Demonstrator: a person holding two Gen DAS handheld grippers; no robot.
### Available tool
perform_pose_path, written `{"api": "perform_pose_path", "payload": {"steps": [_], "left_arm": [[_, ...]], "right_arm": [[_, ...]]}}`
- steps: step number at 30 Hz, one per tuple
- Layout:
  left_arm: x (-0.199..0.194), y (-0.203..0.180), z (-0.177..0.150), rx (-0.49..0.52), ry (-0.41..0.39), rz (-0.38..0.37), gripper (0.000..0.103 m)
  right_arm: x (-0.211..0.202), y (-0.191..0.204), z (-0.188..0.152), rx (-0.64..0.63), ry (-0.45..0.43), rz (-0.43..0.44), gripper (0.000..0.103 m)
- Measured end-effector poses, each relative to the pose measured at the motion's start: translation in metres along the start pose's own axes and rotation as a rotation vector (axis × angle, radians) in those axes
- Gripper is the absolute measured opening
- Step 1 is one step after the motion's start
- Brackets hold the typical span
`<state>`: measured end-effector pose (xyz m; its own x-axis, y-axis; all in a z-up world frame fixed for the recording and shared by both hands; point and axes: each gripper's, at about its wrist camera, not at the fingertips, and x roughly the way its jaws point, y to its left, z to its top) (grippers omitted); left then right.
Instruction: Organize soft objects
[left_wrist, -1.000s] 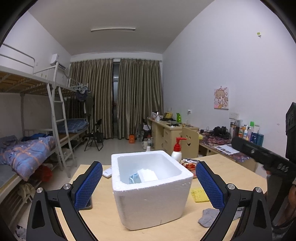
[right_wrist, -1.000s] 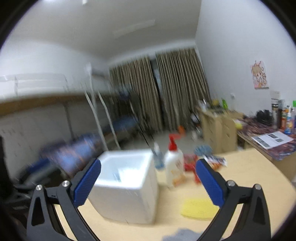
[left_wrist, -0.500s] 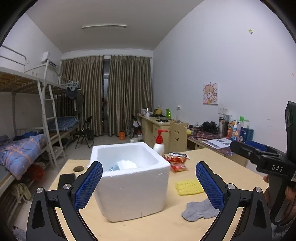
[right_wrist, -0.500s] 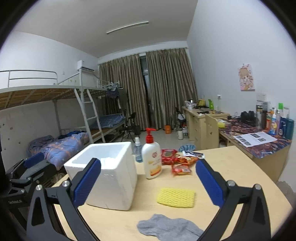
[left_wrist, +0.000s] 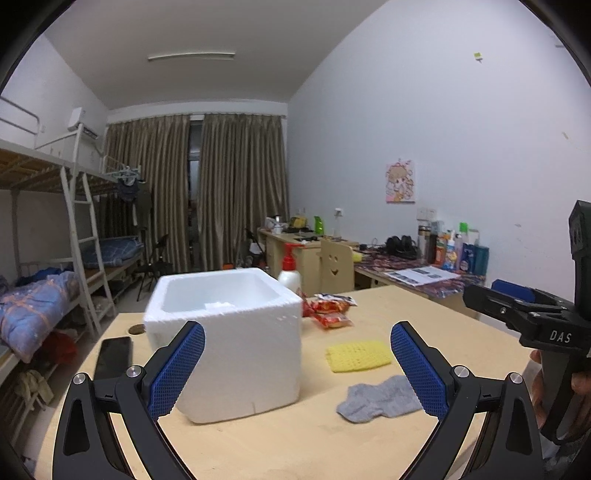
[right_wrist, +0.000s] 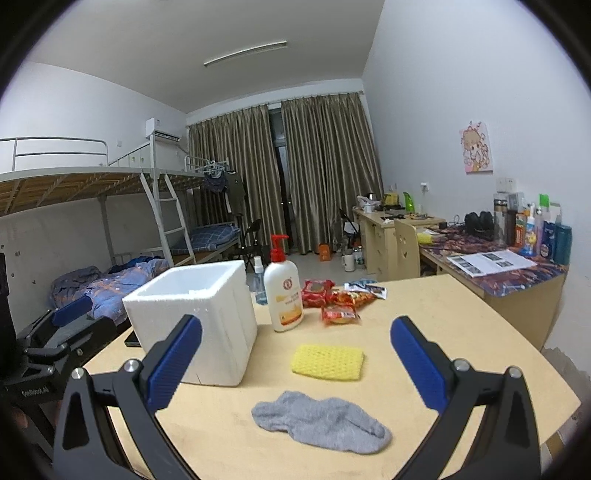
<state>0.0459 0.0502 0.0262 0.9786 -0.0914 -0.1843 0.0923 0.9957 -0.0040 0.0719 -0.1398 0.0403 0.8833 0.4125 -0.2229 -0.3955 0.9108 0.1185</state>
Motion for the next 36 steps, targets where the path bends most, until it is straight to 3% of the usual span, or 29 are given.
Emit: {"api": "perform_pose_path", "payload": {"steps": [13,23,29,36], "left_arm": [[0.005,-0.020,-0.027,0.018,0.036,-0.103,0.101],[0.020,-0.037,-0.032,0.043,0.078,-0.198,0.101],[0.038,-0.050,-0.034,0.060,0.124,-0.248,0.101],[0.066,-0.064,-0.041,0.064,0.199,-0.281,0.101]], "right_arm": [[-0.014,-0.008,-0.032,-0.013,0.032,-0.022,0.103],[-0.021,-0.019,-0.038,0.029,0.032,-0.040,0.103],[-0.018,-0.027,-0.040,0.029,0.048,-0.022,0.103],[-0.010,-0.042,-0.045,0.039,0.100,-0.058,0.103]]}}
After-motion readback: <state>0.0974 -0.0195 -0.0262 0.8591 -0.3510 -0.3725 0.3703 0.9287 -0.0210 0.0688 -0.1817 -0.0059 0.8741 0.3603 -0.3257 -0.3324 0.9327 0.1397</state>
